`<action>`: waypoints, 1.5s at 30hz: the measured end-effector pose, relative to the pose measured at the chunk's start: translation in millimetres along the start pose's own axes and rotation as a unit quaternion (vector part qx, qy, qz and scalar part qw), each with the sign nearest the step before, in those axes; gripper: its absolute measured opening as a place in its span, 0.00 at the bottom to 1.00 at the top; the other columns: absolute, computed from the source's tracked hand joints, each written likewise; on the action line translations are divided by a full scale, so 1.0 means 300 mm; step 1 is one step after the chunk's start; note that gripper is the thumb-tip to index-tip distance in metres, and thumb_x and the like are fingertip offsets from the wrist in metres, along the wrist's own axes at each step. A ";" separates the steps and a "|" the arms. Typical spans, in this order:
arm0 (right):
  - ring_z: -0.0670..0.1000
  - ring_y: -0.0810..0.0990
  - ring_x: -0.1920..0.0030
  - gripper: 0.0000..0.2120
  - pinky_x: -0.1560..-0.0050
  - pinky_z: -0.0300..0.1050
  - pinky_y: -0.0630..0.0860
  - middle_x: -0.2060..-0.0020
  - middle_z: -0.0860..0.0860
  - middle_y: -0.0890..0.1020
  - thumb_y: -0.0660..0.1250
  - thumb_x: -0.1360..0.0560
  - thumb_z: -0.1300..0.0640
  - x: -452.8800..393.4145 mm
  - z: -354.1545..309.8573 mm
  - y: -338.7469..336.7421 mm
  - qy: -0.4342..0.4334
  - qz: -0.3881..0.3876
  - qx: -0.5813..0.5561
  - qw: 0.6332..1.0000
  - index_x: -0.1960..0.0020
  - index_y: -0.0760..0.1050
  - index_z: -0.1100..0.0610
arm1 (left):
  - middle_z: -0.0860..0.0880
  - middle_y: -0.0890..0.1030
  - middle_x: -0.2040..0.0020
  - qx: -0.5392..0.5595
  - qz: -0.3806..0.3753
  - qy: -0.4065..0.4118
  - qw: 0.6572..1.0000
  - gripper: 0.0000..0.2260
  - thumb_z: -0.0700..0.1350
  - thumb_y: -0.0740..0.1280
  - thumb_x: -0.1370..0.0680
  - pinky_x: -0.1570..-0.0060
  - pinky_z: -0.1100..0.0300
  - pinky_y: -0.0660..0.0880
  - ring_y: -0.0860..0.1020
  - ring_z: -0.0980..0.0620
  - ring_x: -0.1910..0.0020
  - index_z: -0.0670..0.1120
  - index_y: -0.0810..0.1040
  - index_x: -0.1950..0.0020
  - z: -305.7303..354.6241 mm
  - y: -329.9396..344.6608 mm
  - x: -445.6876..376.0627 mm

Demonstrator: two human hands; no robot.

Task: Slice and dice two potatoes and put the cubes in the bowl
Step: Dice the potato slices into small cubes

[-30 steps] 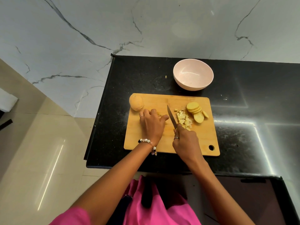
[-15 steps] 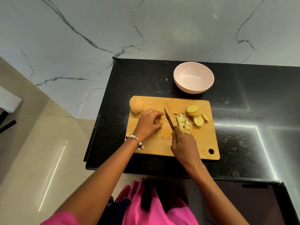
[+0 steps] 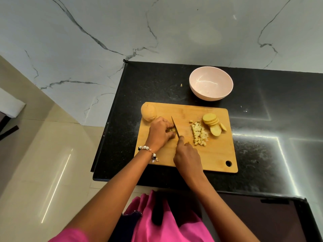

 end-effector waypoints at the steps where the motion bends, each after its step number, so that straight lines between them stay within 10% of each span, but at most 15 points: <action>1: 0.62 0.78 0.52 0.25 0.62 0.48 0.64 0.48 0.61 0.77 0.49 0.21 0.65 -0.006 -0.007 0.000 -0.002 0.003 0.011 1.000 0.25 0.51 0.64 | 0.46 0.78 0.49 0.004 0.001 -0.006 1.000 0.19 0.42 0.77 0.33 0.46 0.55 0.76 0.77 0.51 0.49 0.41 0.81 0.44 -0.003 0.001 -0.002; 10: 0.61 0.77 0.52 0.27 0.61 0.48 0.64 0.47 0.59 0.76 0.51 0.22 0.64 0.123 0.060 0.038 0.008 -0.036 -0.007 0.999 0.24 0.50 0.61 | 0.48 0.78 0.50 0.036 0.030 -0.018 0.999 0.18 0.43 0.77 0.34 0.49 0.57 0.77 0.76 0.53 0.52 0.42 0.82 0.45 -0.012 -0.012 0.019; 16: 0.61 0.77 0.55 0.25 0.61 0.50 0.68 0.53 0.59 0.78 0.52 0.22 0.63 0.085 0.052 -0.016 0.014 0.005 -0.066 0.998 0.26 0.55 0.61 | 0.48 0.76 0.47 0.053 0.026 -0.009 0.998 0.21 0.40 0.76 0.32 0.54 0.78 0.70 0.74 0.57 0.52 0.39 0.78 0.40 -0.019 -0.019 0.041; 28: 0.62 0.79 0.52 0.25 0.62 0.47 0.65 0.50 0.61 0.77 0.49 0.22 0.67 0.011 -0.042 -0.012 -0.012 0.027 0.017 0.999 0.25 0.52 0.66 | 0.46 0.79 0.52 0.022 0.075 -0.019 0.997 0.15 0.43 0.74 0.31 0.50 0.52 0.75 0.75 0.49 0.52 0.44 0.82 0.45 -0.039 -0.027 0.052; 34: 0.59 0.73 0.80 0.28 0.78 0.43 0.55 0.71 0.60 0.76 0.72 0.40 0.71 0.102 -0.001 0.032 -0.018 0.029 0.080 0.996 0.40 0.74 0.71 | 0.46 0.80 0.53 0.026 0.099 -0.016 0.995 0.14 0.45 0.75 0.31 0.52 0.54 0.74 0.75 0.49 0.53 0.43 0.83 0.47 -0.031 -0.036 0.063; 39: 0.61 0.78 0.56 0.26 0.64 0.48 0.64 0.52 0.60 0.78 0.53 0.22 0.63 0.119 0.041 0.009 -0.018 -0.008 -0.010 1.000 0.25 0.53 0.62 | 0.48 0.80 0.53 0.055 0.089 -0.022 0.994 0.17 0.45 0.76 0.32 0.54 0.54 0.77 0.75 0.52 0.57 0.44 0.82 0.45 -0.043 -0.038 0.072; 45: 0.62 0.77 0.58 0.24 0.65 0.48 0.63 0.55 0.60 0.79 0.52 0.22 0.63 0.047 0.012 -0.026 -0.027 0.025 -0.033 0.999 0.27 0.57 0.61 | 0.47 0.79 0.50 0.063 0.098 -0.019 0.993 0.18 0.42 0.76 0.31 0.51 0.62 0.76 0.77 0.53 0.54 0.41 0.81 0.43 -0.050 -0.047 0.086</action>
Point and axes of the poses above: each hand's wrist, its own x-axis away from the middle knuckle, its own y-axis out of the palm, z = x × y, the point moved 9 cm from there along -x, towards the middle knuckle
